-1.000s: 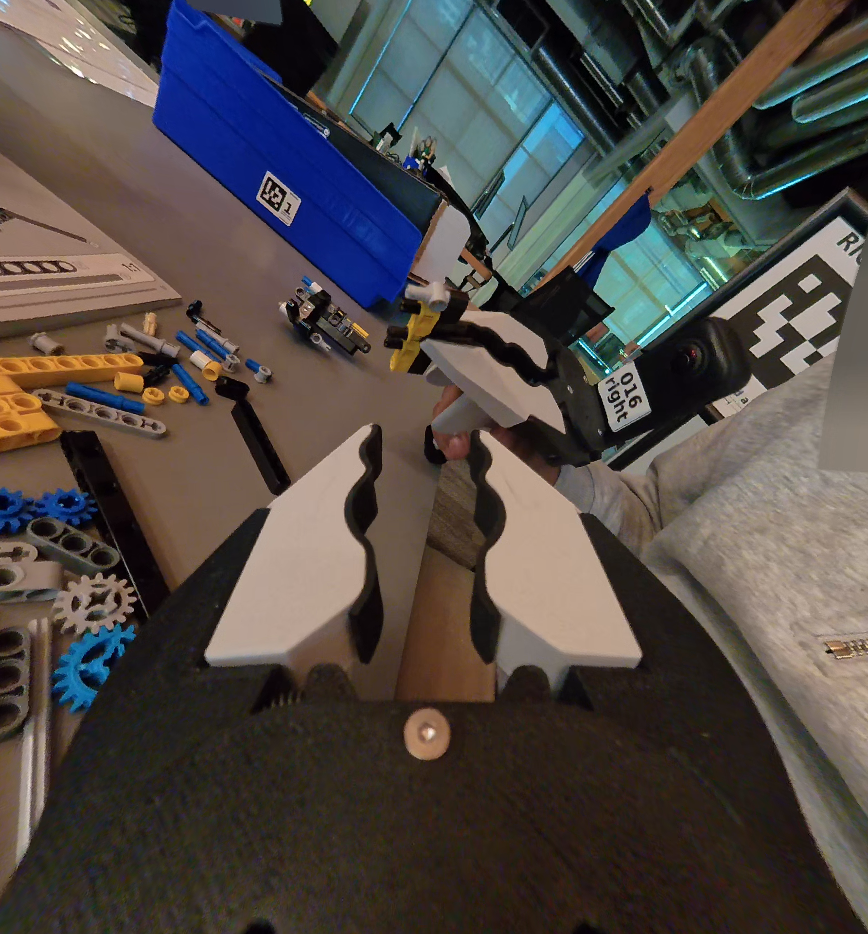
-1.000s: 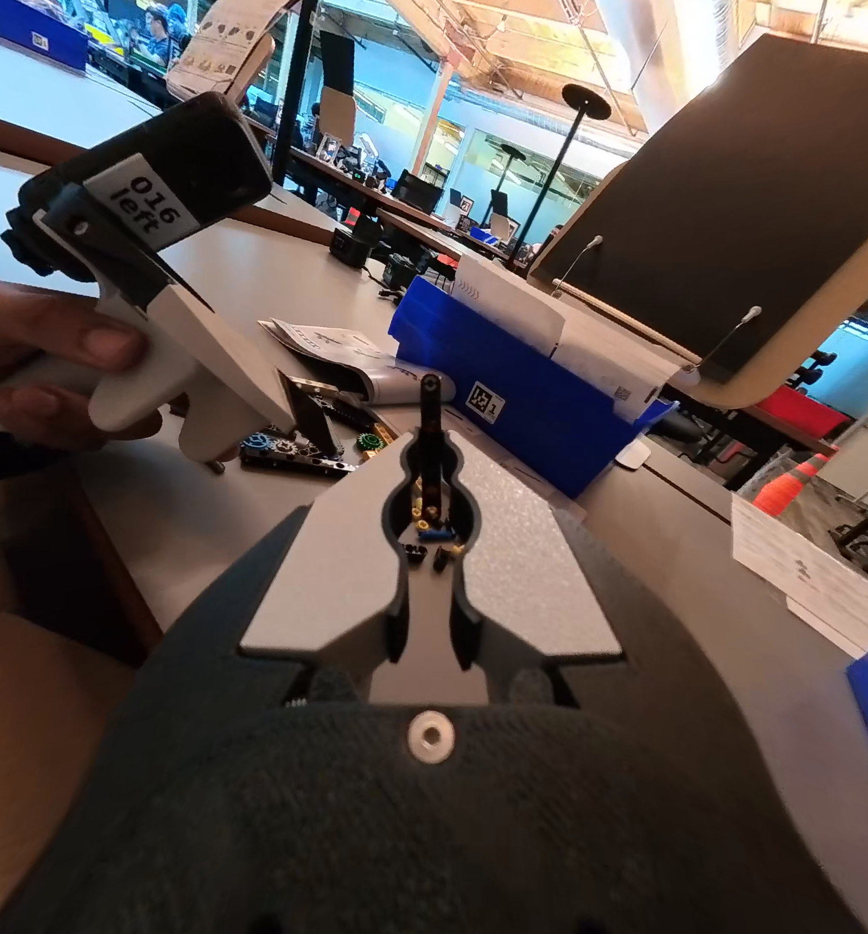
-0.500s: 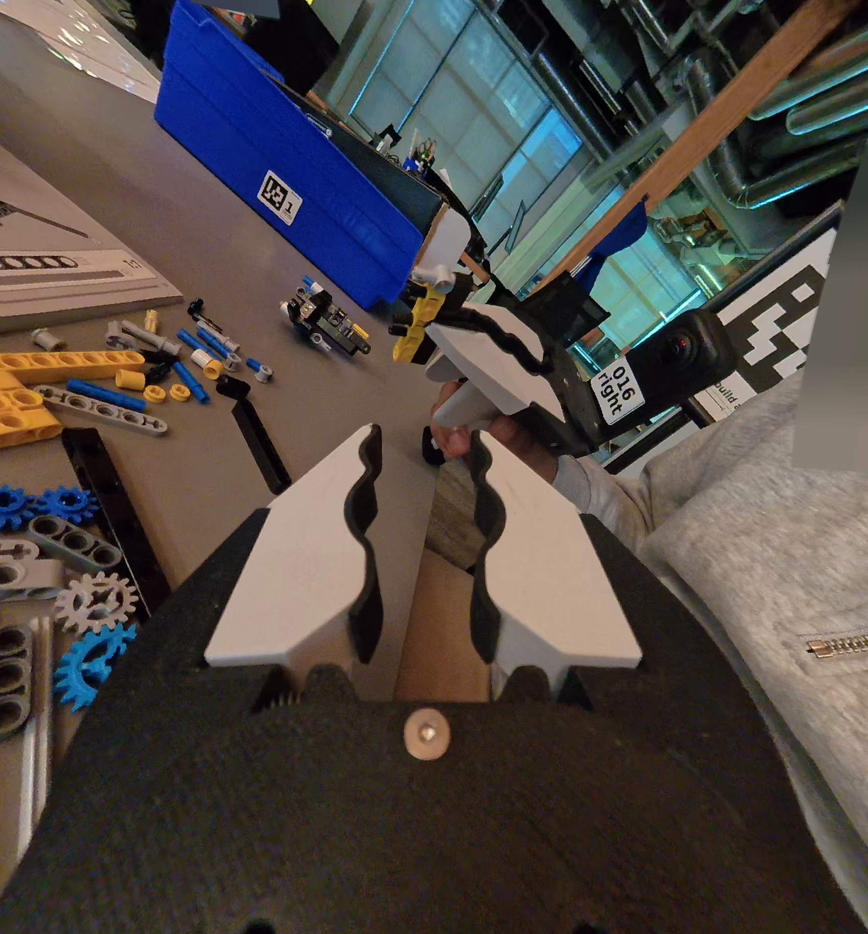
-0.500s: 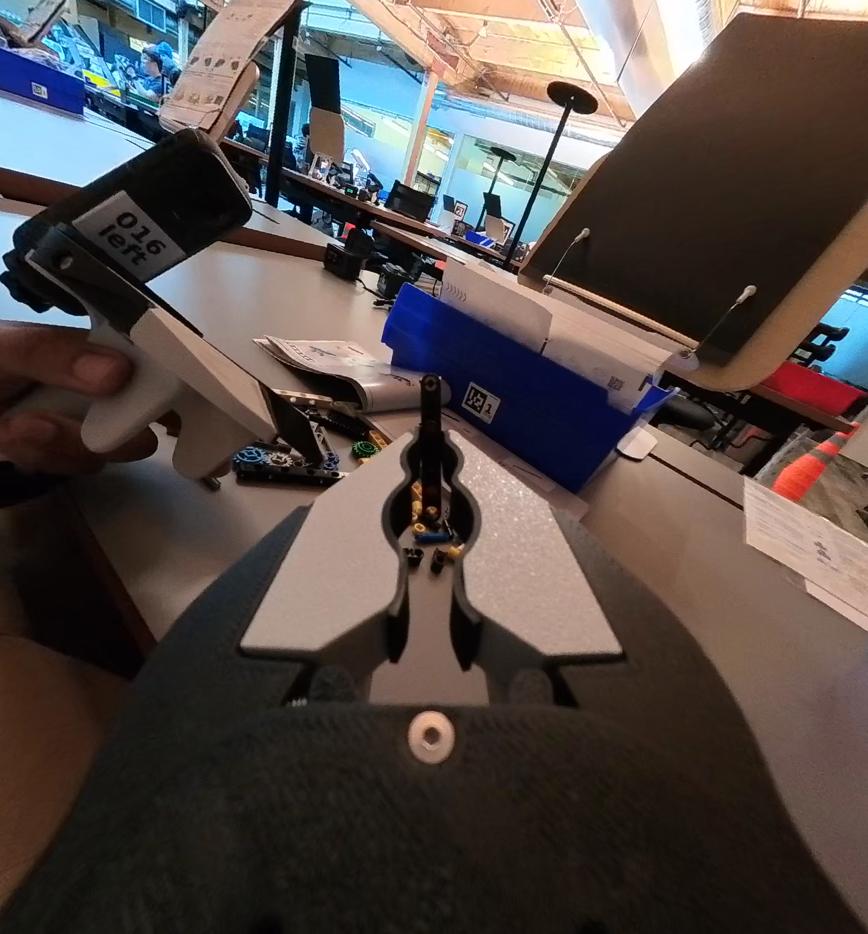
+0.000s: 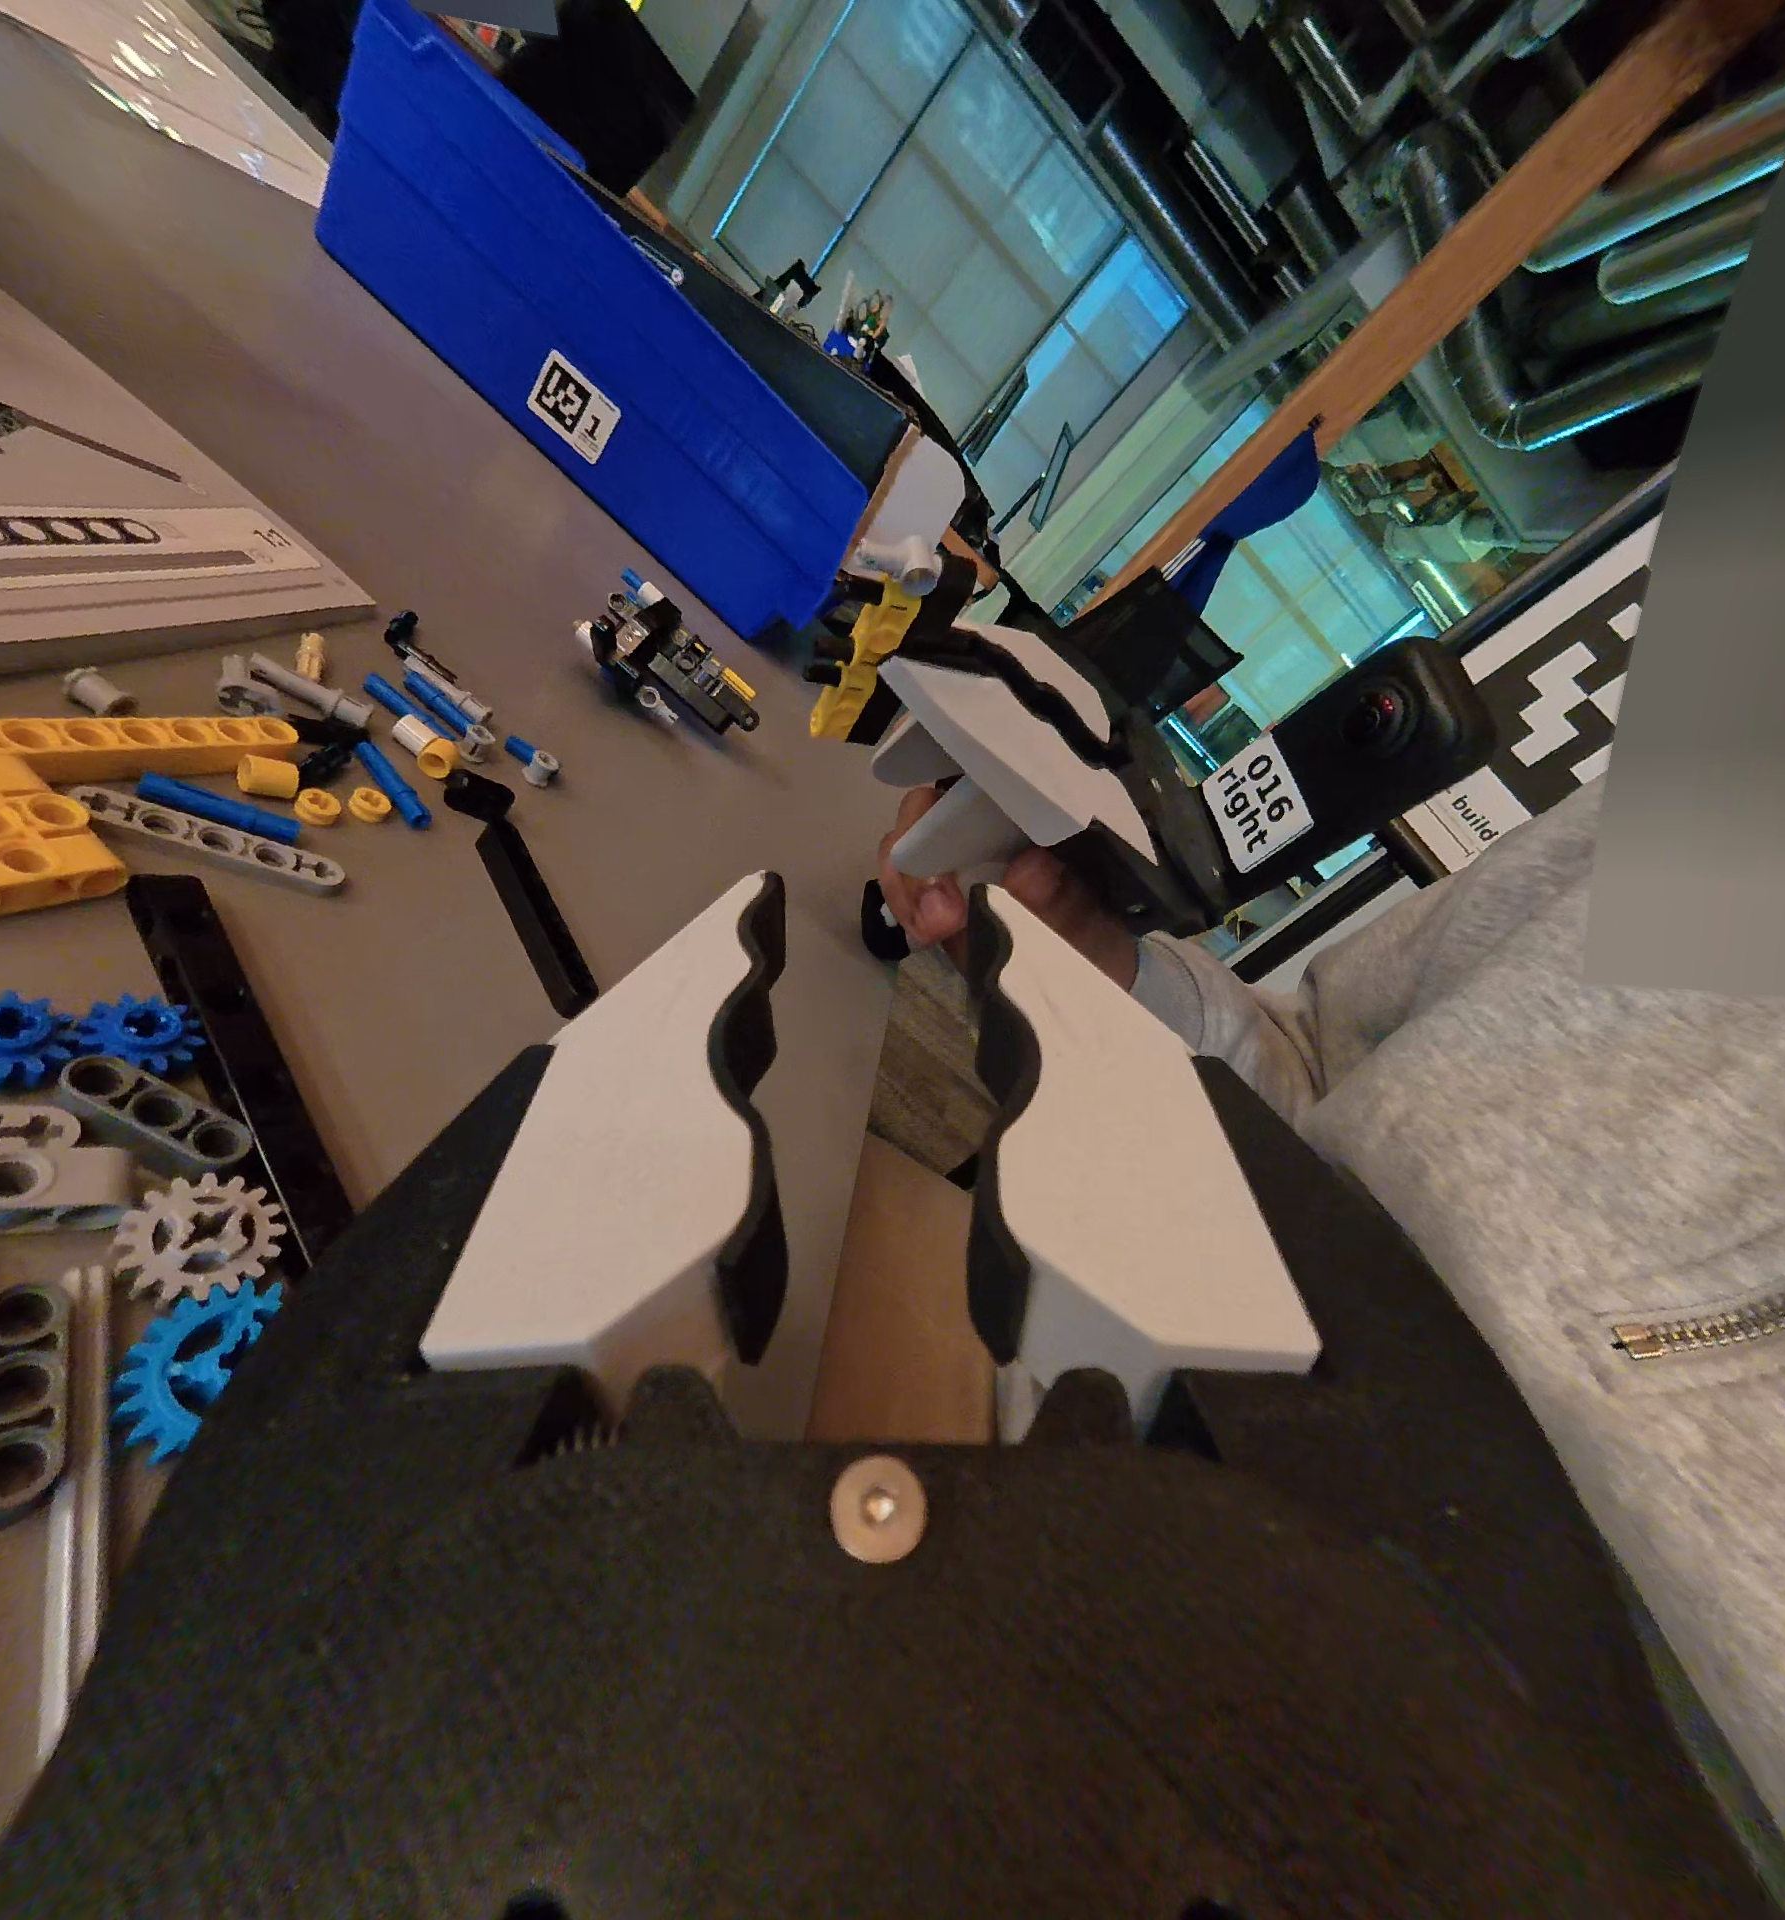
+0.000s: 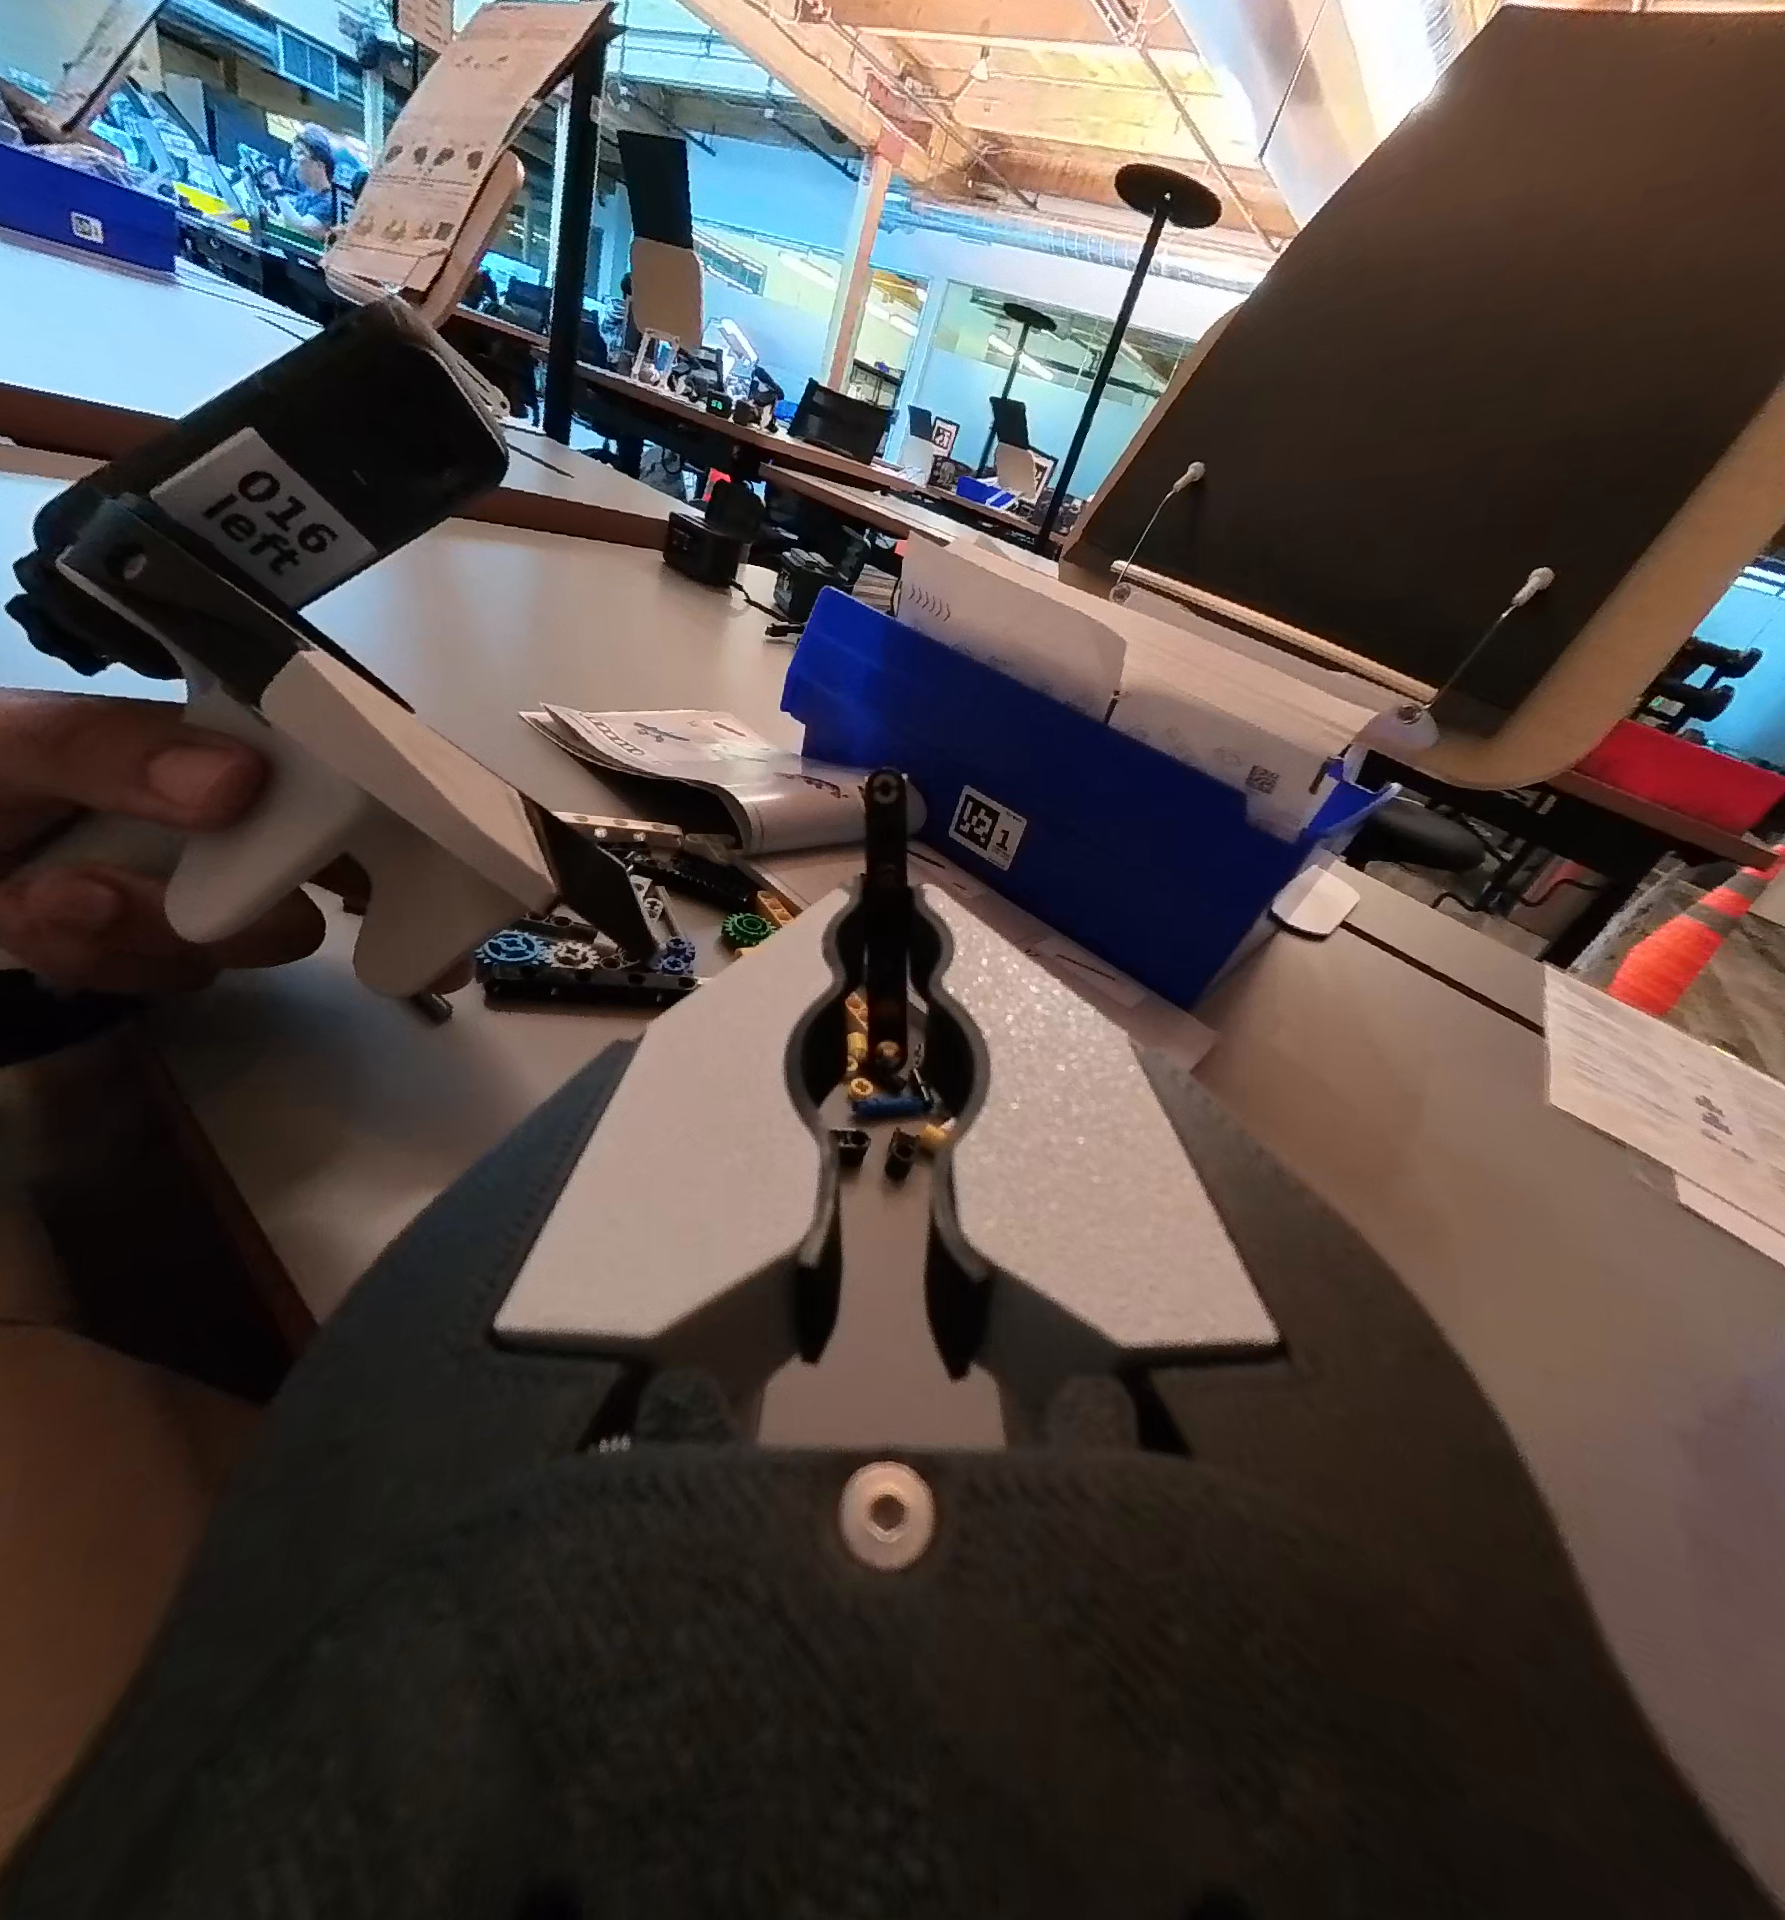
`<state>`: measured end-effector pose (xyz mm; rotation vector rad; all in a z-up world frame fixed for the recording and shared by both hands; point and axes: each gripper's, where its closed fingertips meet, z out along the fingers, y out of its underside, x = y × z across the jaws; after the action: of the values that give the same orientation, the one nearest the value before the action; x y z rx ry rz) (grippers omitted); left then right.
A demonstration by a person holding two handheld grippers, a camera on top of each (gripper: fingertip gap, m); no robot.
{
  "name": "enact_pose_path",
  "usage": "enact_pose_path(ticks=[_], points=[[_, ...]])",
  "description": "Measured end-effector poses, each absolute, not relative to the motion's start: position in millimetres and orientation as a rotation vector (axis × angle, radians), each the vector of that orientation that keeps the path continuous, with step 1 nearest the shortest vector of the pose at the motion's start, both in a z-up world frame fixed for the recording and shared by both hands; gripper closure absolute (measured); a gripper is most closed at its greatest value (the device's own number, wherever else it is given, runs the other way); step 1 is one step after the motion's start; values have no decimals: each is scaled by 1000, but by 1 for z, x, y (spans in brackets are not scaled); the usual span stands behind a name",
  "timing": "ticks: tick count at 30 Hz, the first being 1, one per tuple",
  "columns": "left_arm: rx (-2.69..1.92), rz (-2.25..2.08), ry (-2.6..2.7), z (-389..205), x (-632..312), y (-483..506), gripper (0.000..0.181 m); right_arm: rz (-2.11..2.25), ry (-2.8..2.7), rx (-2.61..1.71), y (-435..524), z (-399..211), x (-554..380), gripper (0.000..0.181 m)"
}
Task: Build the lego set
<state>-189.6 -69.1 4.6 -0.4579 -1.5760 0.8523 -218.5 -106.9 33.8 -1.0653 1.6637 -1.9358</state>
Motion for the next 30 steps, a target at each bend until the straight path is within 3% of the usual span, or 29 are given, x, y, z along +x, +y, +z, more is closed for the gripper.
enact_pose_path(ticks=[30], points=[[-453, 848, -1574, 5, -189, -69, 149, -1924, 1669, -1030, -109, 35, -221, 177]])
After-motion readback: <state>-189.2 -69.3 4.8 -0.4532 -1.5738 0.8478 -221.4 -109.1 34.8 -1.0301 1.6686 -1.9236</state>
